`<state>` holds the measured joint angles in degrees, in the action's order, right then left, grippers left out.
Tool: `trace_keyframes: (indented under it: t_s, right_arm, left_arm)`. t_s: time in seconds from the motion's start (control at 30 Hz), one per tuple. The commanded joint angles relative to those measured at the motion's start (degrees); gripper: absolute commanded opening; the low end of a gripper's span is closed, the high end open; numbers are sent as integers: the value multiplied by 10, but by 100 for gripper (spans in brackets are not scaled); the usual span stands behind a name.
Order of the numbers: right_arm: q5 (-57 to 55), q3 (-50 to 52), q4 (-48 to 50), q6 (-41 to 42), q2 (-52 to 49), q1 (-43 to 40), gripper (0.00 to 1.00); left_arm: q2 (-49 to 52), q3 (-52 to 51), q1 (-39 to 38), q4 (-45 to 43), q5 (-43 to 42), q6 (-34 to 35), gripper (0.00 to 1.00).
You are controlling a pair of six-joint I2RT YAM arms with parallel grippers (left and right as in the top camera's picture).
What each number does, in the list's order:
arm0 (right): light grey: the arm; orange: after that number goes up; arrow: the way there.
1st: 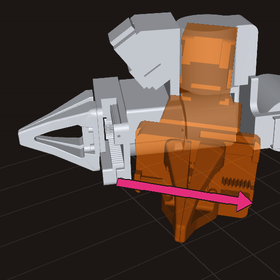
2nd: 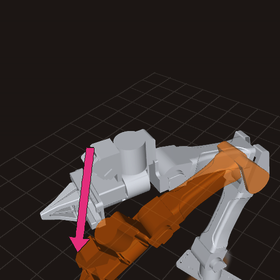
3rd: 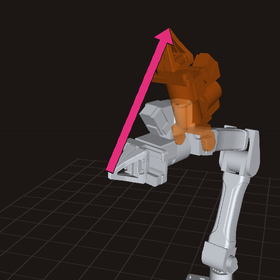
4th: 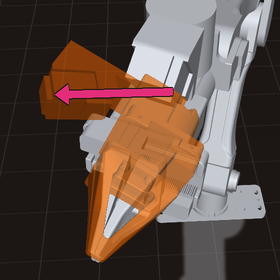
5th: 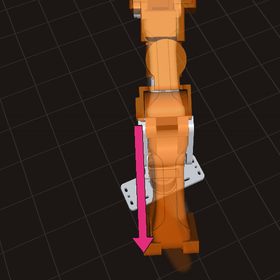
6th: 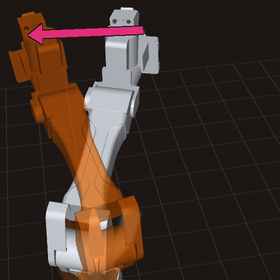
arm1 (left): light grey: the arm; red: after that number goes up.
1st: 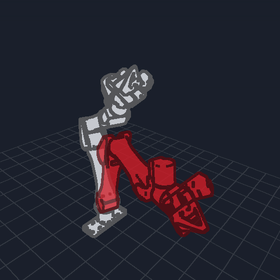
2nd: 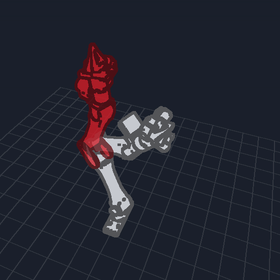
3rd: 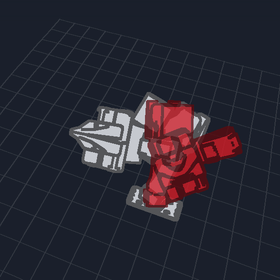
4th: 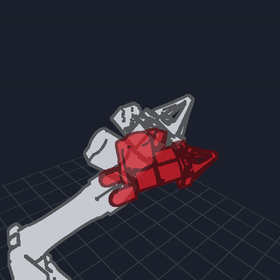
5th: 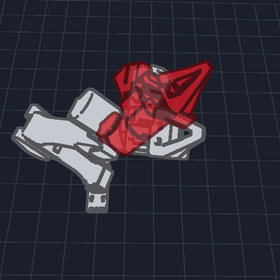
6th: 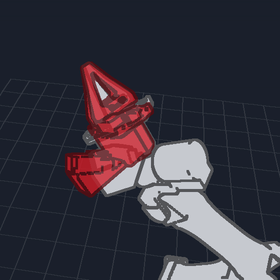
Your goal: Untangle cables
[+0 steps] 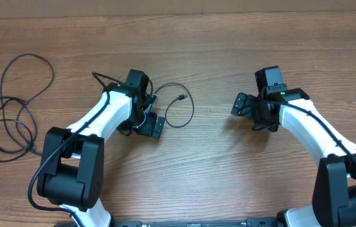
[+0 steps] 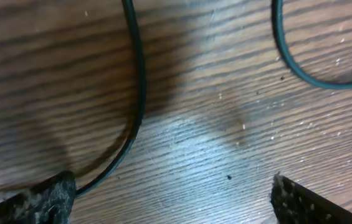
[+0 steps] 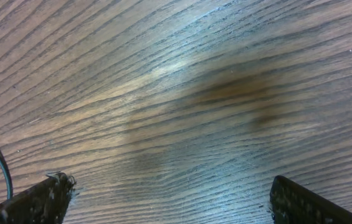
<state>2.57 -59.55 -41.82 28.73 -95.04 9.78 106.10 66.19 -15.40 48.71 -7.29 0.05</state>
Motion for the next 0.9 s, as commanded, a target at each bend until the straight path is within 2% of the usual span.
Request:
trace_keyframes:
  t_s: [0.0, 0.4, 0.77, 0.8, 0.87]
  right_arm:
    - [-6, 3, 2, 4, -2, 0, 100]
    - [-6, 3, 2, 4, -2, 0, 100]
    - [-6, 3, 2, 4, -2, 0, 100]
    - [-6, 3, 2, 4, -2, 0, 100]
    - [-6, 3, 2, 4, -2, 0, 100]
  left_arm:
    - [5, -17, -4, 0, -3, 8, 100]
    - [5, -48, -4, -16, -106, 8, 98]
    - [5, -49, -4, -24, -148, -2, 93]
    - [5, -49, -4, -24, -149, -3, 87]
    - [5, -48, -4, -23, -157, -15, 64]
